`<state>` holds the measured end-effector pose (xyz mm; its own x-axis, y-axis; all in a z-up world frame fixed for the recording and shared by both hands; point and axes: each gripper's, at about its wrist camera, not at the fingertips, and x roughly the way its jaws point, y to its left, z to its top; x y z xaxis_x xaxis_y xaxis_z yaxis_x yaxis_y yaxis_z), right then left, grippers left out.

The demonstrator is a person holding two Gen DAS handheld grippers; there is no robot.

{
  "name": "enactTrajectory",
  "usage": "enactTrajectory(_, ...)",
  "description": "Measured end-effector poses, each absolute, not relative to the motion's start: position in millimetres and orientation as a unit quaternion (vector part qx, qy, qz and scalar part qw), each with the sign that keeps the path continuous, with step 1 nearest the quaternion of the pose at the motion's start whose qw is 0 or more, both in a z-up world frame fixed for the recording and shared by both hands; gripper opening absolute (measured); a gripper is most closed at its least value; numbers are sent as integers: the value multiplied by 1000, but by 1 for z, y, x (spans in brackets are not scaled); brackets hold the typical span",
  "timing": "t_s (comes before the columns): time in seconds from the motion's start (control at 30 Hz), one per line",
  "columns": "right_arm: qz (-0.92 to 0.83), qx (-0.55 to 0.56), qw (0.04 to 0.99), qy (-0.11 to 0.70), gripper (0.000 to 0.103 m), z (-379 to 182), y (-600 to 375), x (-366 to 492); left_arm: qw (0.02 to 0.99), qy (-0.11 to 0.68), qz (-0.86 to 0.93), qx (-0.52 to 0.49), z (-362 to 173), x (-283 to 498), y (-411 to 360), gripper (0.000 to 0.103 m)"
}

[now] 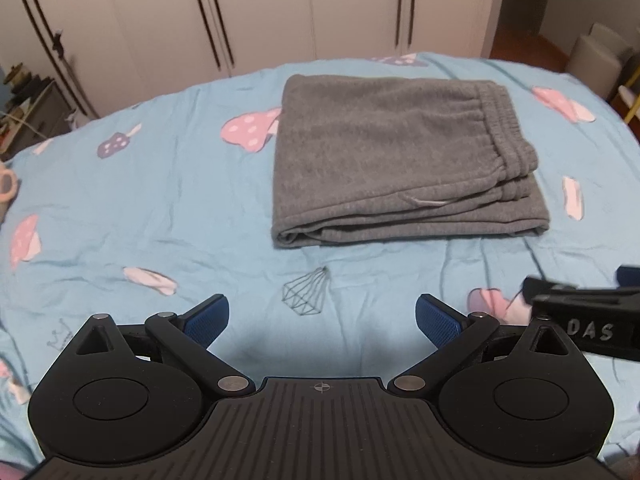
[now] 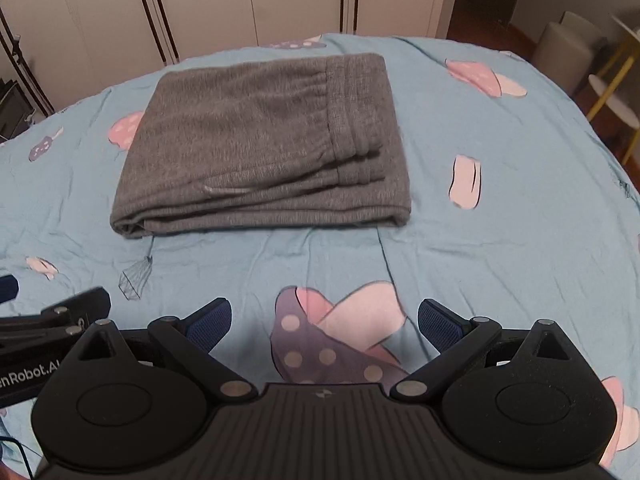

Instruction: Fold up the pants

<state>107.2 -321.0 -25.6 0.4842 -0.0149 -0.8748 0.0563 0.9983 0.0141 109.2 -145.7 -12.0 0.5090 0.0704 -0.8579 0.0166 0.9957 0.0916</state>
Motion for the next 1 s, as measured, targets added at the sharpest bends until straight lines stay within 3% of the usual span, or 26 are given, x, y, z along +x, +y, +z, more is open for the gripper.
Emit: enactTrajectory(1.0, -38, -14, 866, 499, 100, -8, -318, 114, 863, 503, 33, 46, -4, 118, -143, 102)
